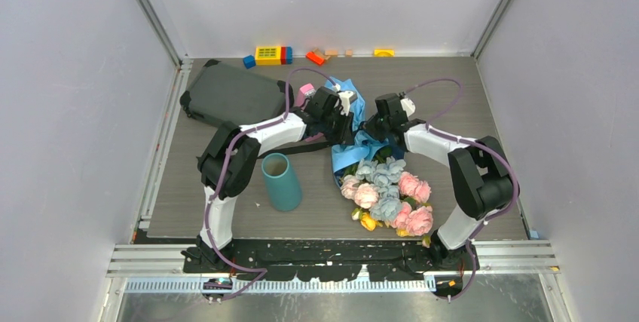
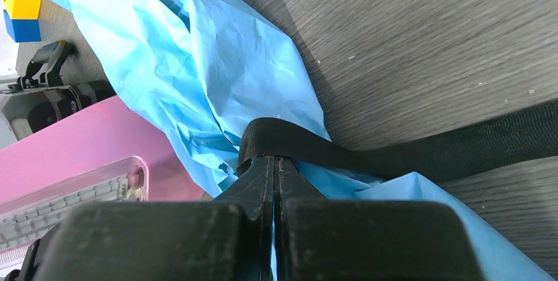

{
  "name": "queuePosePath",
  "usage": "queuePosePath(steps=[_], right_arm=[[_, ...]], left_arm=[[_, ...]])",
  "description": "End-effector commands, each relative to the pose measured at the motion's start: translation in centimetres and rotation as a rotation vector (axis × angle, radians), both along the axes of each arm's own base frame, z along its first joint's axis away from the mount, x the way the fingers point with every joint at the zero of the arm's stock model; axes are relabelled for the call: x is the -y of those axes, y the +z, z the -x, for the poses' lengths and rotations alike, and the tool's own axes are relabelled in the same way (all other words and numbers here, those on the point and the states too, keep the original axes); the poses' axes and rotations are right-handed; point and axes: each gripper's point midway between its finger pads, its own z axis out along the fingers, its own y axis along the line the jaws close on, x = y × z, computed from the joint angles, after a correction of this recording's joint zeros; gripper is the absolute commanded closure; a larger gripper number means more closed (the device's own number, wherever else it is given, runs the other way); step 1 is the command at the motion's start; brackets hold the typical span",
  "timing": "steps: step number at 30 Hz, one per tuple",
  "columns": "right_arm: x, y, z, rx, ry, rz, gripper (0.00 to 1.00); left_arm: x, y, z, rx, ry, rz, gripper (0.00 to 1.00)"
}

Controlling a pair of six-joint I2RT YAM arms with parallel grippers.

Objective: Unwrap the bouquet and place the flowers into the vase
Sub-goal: Untie the ribbon from the wrapping paper.

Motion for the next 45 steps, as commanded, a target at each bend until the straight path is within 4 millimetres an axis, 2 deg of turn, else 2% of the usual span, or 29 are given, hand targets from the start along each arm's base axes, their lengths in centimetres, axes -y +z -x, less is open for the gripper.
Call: queuePosePath(steps=[1,4,8,14,26,36,45], right_arm=[[1.2,2.2,-0.7,0.087,-0.058,0.005,1.0],[2.1,2.6,-0.5,0.105,-0.086,0.022,1.0],[3.0,2.2,-0.2,0.096,-0.109,0.021,1.0],[3.4,2.6,-0.3,0.12,-0.124,0.005,1.0],[3.2,3.0,-0.4,0.131,-0.112,-0.018,1.0],[3.4,2.9,-0.4,0.128,-0.11,-0.02,1.0],[3.1,2.6,-0.6,0.121,-0.099,-0.026,1.0]], left_arm=[[-0.2,2.2,-0.1,0.052,-0.004,-0.004,0.74],[-0.4,4.3,-0.3,0.092,0.0,0.006,0.67],[-0.7,6.5,-0.8,0.144,0.008,0.013,0.59],[-0.5,7.6,-1.7,0.183,0.001,0.009,0.53],[2.2,7.2,-3.4,0.201,-0.071,0.056,0.54],[1.9,4.1,-3.6,0.148,-0.067,0.031,0.61],[2.1,3.4,-4.1,0.138,-0.054,0.04,0.66]])
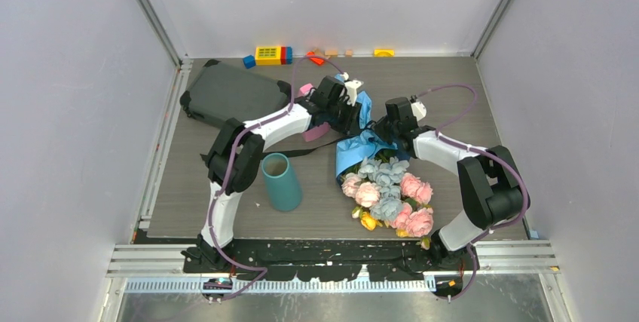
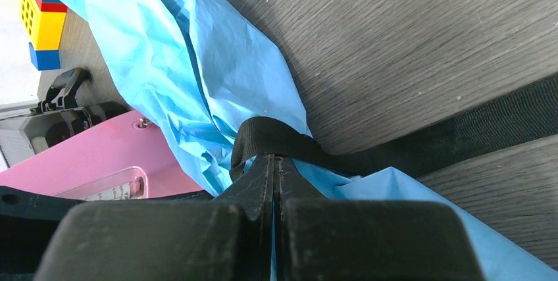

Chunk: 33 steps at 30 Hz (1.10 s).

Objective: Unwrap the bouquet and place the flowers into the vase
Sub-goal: Untie the ribbon from the wrapping paper.

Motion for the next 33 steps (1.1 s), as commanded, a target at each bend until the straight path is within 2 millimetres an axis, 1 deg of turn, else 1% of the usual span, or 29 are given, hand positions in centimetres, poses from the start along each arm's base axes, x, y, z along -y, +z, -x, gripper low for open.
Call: queuePosePath(steps=[1,5,12,15,20,24,28,33], right_arm=[[0.2,1.9,-1.2,0.071,-0.024,-0.02,1.0],[0.1,1.8,-1.2,0.068,-0.02,-0.02,1.0],[-0.1,1.6,-1.3,0.062,-0.012,-0.023,1.0],[-0.2,1.4,-1.3,0.057,-0.009,-0.024,1.0],[-0.3,1.3,-1.4,0.054,-0.006,-0.026,1.0],[-0.3,1.3,-1.4,0.054,-0.006,-0.026,1.0],[-0.3,1.4,-1.4,0.053,-0.005,-0.024,1.0],[-0.2,1.2,-1.2,0.05,-0.006,-0.021,1.0]], left_arm=[[0.8,1.5,-1.1,0.038,-0.003,0.056,0.66],[0.8,1.7,-1.3,0.044,0.002,0.062,0.66],[0.3,3.0,-1.6,0.061,0.013,0.08,0.66],[0.3,3.0,-1.6,0.058,0.011,0.084,0.65],[0.6,3.2,-1.0,0.038,-0.012,0.115,0.63],[0.6,3.1,-1.1,0.038,-0.011,0.118,0.63],[0.8,2.7,-1.2,0.03,-0.012,0.117,0.67],[0.8,2.7,-1.2,0.027,-0.011,0.12,0.77]])
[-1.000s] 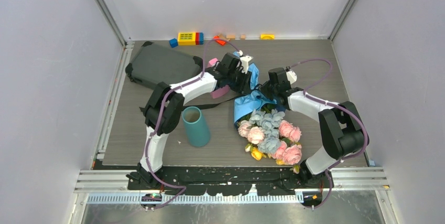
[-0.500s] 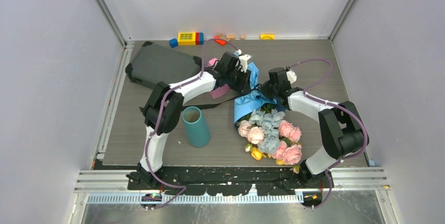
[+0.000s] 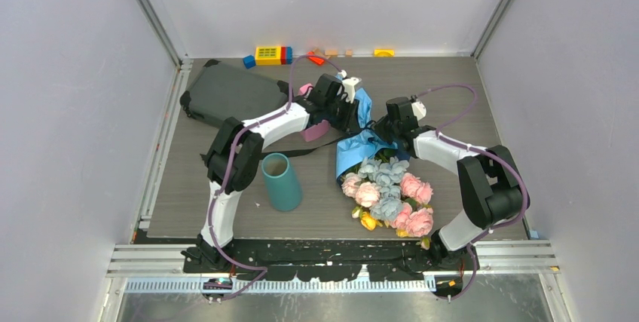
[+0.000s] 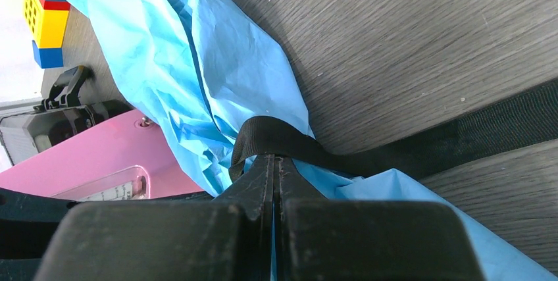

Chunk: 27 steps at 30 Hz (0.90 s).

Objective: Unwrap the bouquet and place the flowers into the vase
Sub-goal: Untie the ribbon from the wrapping paper.

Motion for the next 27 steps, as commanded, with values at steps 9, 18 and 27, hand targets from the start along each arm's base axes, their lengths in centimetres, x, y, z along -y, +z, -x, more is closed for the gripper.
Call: queuePosePath(steps=[9,18,27], right_arm=[[0.1,1.3,-1.0,0.052,-0.02,-0.009,1.0],[0.8,1.8,-0.8,0.065,-0.039,0.002,1.0],[1.8,1.9,-0.4,0.07,-0.066,0.014,1.0]], left_arm=[[0.6,2.2,0.0,0.035,-0.018,0.079,1.0],[-0.2,2.6,-0.1,0.055,0.036,0.088,1.0],[-1.6,3.2,-0.5,0.084,0.104,0.092,1.0]])
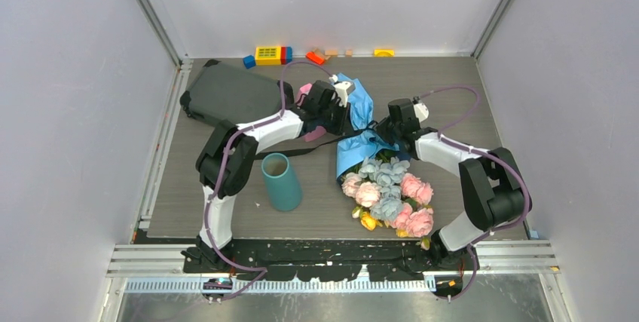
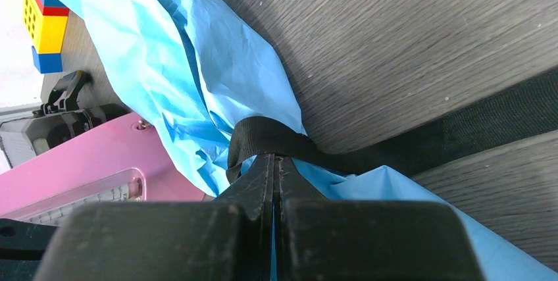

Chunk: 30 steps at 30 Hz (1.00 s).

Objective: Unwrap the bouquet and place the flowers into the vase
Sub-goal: Untie the ribbon from the wrapping paper.

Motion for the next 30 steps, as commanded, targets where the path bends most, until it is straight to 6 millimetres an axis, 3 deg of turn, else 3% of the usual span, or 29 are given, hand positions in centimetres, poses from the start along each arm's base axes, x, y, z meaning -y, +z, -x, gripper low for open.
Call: queuePosePath(steps=[1,10,14,20,30], right_arm=[[1.4,2.1,-0.6,0.071,-0.058,0.01,1.0],[1.3,2.3,-0.5,0.075,-0.046,-0.005,1.0],[0.9,2.2,-0.6,0.074,-0.032,-0.021,1.0],[0.8,2.6,-0.8,0.086,-0.024,-0.026,1.0],[0.5,2.1,-1.0,0.079,-0.017,-0.034,1.0]], left_arm=[[-0.4,3.7,-1.2,0.086,0.039,0.056,1.0],[0.2,4.8,-1.4,0.092,0.013,0.078,0.99],[1.1,5.3,-1.9,0.104,-0.015,0.099,0.88],[1.2,3.5,-2.4,0.107,-0.032,0.046,0.78],[0.3,1.1,-2.3,0.11,-0.021,-0.04,0.74]])
